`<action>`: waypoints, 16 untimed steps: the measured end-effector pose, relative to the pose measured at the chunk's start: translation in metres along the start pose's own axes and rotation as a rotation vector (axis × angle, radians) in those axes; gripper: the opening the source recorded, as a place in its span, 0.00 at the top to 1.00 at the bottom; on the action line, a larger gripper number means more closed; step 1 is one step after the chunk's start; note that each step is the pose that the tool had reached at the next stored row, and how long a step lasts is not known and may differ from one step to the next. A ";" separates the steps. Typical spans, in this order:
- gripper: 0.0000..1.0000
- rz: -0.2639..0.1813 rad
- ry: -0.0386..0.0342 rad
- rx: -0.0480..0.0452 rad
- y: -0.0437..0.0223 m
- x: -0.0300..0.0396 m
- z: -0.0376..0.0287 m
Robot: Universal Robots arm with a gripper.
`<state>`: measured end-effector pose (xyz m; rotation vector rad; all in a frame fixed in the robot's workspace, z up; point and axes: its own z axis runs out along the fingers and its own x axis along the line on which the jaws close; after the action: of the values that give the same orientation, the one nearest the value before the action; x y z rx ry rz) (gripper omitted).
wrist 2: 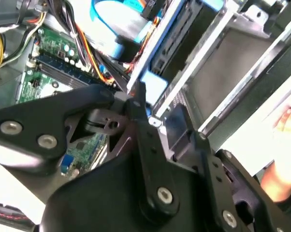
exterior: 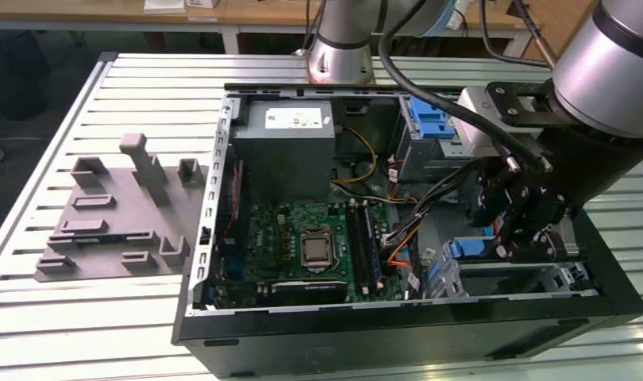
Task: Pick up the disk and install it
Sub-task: 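Insert the disk into the insertion slot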
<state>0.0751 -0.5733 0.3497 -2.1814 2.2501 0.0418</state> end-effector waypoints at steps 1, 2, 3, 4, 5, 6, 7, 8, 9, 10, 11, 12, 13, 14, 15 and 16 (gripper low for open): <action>0.56 0.000 0.0001 0.0000 0.0000 0.0000 0.0000; 0.56 0.000 0.0002 0.0000 0.0000 0.0000 0.0000; 0.56 0.000 0.0002 0.0000 0.0000 0.0000 0.0000; 0.58 0.000 0.0004 0.0000 0.0000 0.0000 -0.0001; 0.58 0.000 0.0004 0.0000 0.0000 0.0000 -0.0001; 0.64 0.000 0.0004 0.0000 0.0000 0.0000 -0.0001; 0.70 0.000 0.0005 0.0000 0.0000 0.0000 -0.0001; 0.76 0.000 0.0005 0.0000 0.0000 0.0000 -0.0001; 0.76 0.000 0.0006 0.0000 0.0000 0.0000 -0.0001; 0.82 0.000 0.0006 0.0000 0.0000 0.0000 -0.0001; 0.82 0.000 0.0006 0.0000 0.0000 0.0000 -0.0001; 0.87 0.000 0.0006 0.0000 0.0000 0.0000 -0.0001; 0.87 0.000 0.0006 0.0000 0.0000 0.0000 -0.0001; 0.89 0.000 0.0007 0.0000 0.0000 0.0000 -0.0001; 0.89 0.000 0.0008 0.0000 0.0000 0.0000 -0.0001; 0.89 0.000 0.0008 0.0000 0.0000 0.0000 -0.0001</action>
<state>0.0751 -0.5733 0.3498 -2.1818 2.2505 0.0410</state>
